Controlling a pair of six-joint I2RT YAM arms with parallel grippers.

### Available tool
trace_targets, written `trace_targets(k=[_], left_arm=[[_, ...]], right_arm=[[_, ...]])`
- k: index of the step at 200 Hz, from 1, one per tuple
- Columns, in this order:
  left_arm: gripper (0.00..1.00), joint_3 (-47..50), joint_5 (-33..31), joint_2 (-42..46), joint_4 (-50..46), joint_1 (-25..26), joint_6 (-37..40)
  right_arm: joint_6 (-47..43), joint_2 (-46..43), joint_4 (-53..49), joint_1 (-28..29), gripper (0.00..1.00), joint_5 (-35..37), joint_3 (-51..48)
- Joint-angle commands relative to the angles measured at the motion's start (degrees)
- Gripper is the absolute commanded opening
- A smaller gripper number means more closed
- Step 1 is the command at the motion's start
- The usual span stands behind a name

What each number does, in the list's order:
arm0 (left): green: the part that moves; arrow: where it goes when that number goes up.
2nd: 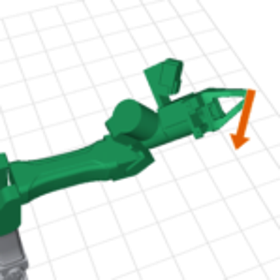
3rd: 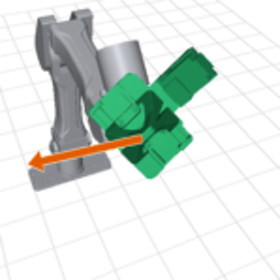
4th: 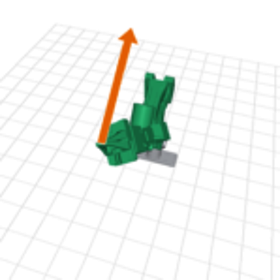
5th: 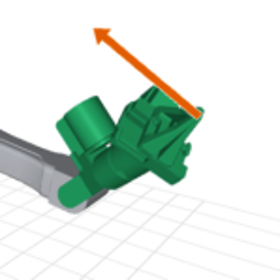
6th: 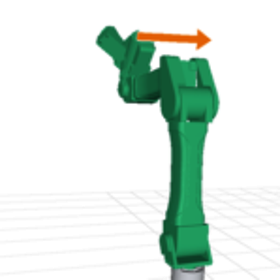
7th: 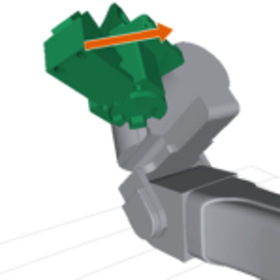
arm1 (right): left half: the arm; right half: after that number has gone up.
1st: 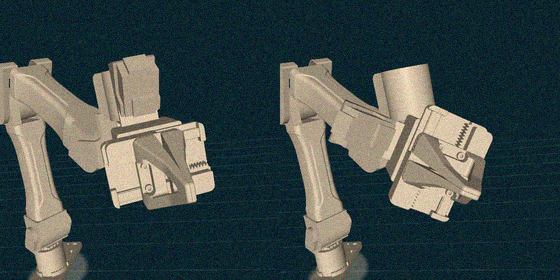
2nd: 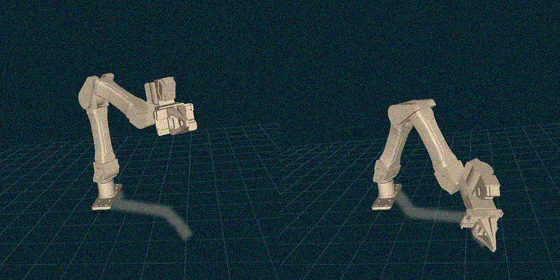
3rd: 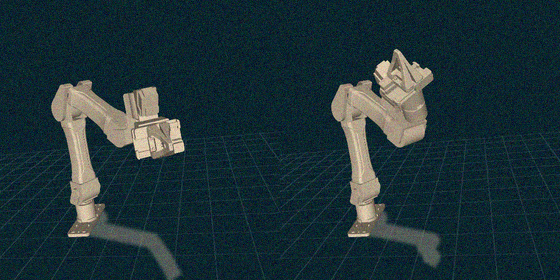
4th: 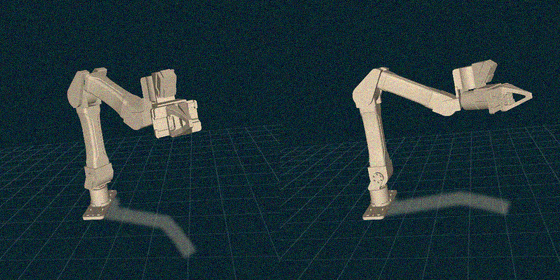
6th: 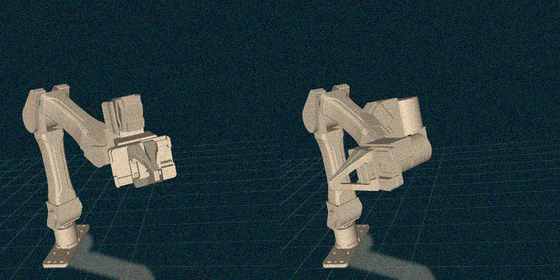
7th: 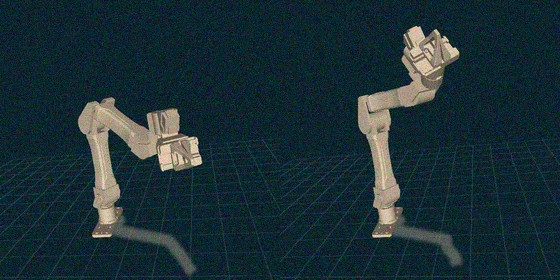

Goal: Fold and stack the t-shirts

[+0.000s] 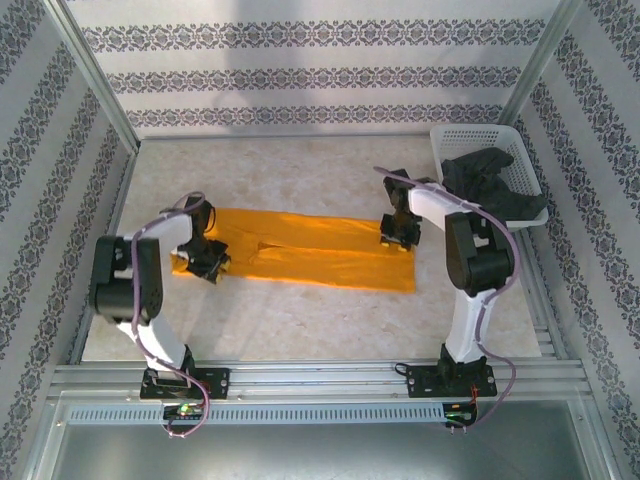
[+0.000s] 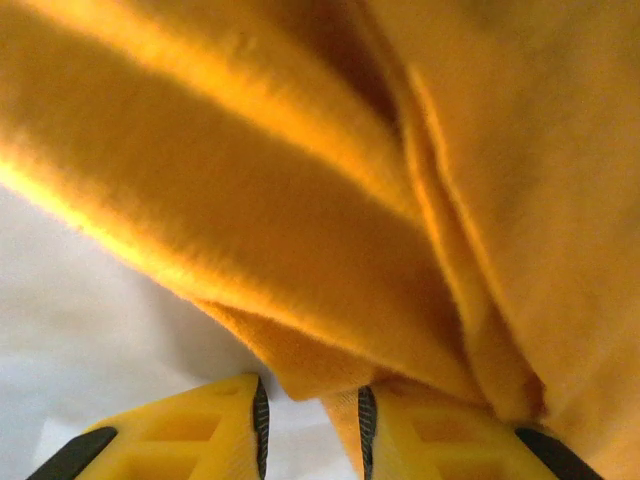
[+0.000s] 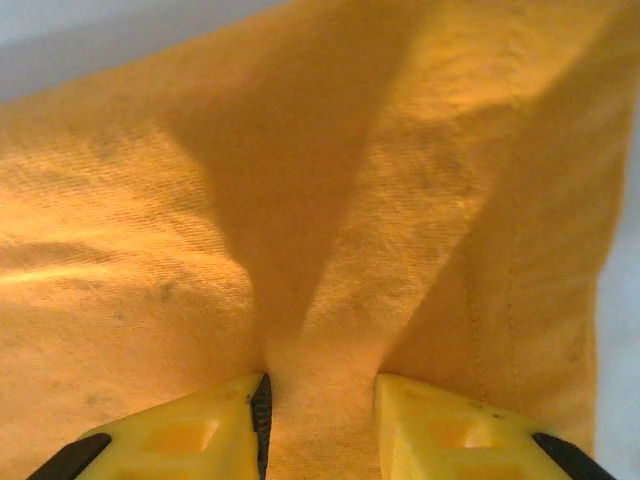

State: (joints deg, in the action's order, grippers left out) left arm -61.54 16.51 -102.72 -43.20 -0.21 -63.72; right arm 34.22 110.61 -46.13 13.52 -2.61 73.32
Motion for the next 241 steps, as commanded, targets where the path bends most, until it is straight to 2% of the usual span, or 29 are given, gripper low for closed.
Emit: trace_targets(k=[1, 26, 48, 79, 101, 131, 151, 179, 212, 241], left_arm=[[0.3, -11.8, -1.0, -13.0, 25.2, -0.6, 7.3], [0.3, -27.3, 2.7, -24.2, 25.7, 1.9, 7.6], [0.3, -40.9, 5.7, -34.1, 26.7, 4.3, 6.4], [0.33, -62.2, 9.4, -47.1, 25.0, 7.7, 4.2], [0.4, -74.7, 10.5, -54.1, 22.3, 9.1, 3.1], [0.44, -81.4, 10.5, -55.6, 21.3, 9.5, 2.7], [0.5, -77.2, 6.4, -49.1, 18.7, 9.5, 7.4], [0.56, -57.3, 1.4, -31.9, 24.4, 9.5, 9.3], [0.55, -31.1, 3.2, -13.6, 28.9, 10.7, 6.7], [0.51, -8.9, 8.5, 0.3, 29.1, 13.8, 5.1]], right_arm=[[7.7, -6.9, -1.5, 2.4, 0.35, 0.0, -10.1], [20.4, -15.1, 2.9, 8.0, 0.35, -3.1, -21.1], [36.2, -21.4, 10.2, 14.7, 0.36, -6.3, -29.2], [51.3, -19.9, 19.0, 23.4, 0.37, -11.6, -31.2], [57.2, -16.9, 25.7, 26.8, 0.39, -13.9, -30.0], [57.2, -17.4, 25.5, 26.9, 0.42, -12.8, -26.5], [56.4, -22.8, 20.2, 25.8, 0.44, -10.7, -26.5], [50.9, -35.0, 12.6, 22.1, 0.49, -6.2, -29.4], [30.7, -44.5, 5.2, 14.7, 0.51, -4.6, -32.9], [15.6, -43.0, 6.1, 12.1, 0.51, -10.5, -35.7]])
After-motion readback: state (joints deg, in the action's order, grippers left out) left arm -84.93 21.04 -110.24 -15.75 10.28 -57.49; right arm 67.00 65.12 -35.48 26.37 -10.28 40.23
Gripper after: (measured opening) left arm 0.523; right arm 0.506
